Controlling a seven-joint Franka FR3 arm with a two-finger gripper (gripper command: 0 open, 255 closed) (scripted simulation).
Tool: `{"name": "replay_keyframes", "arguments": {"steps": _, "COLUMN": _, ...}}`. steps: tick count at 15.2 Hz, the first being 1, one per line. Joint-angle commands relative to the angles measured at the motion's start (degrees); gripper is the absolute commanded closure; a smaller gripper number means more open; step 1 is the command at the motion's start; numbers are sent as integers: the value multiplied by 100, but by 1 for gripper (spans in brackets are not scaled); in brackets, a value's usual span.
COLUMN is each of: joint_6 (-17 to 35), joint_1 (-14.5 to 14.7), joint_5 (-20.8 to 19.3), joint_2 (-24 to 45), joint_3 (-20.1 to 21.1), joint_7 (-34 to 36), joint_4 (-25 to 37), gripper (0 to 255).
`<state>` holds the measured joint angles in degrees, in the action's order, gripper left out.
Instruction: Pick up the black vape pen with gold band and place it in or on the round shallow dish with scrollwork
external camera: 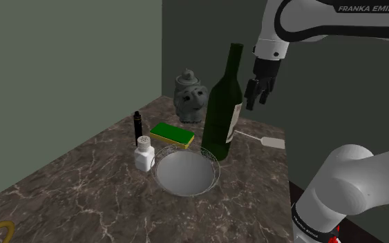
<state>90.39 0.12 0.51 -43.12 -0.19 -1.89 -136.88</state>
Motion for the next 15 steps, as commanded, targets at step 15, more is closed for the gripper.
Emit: {"name": "replay_keyframes", "arguments": {"steps": 15, "joint_6": 449, "joint_1": 437, "joint_5": 712, "joint_2": 1819, "joint_3": 1562, "joint_7": 1910, "joint_4": 1491, "gripper": 0}}
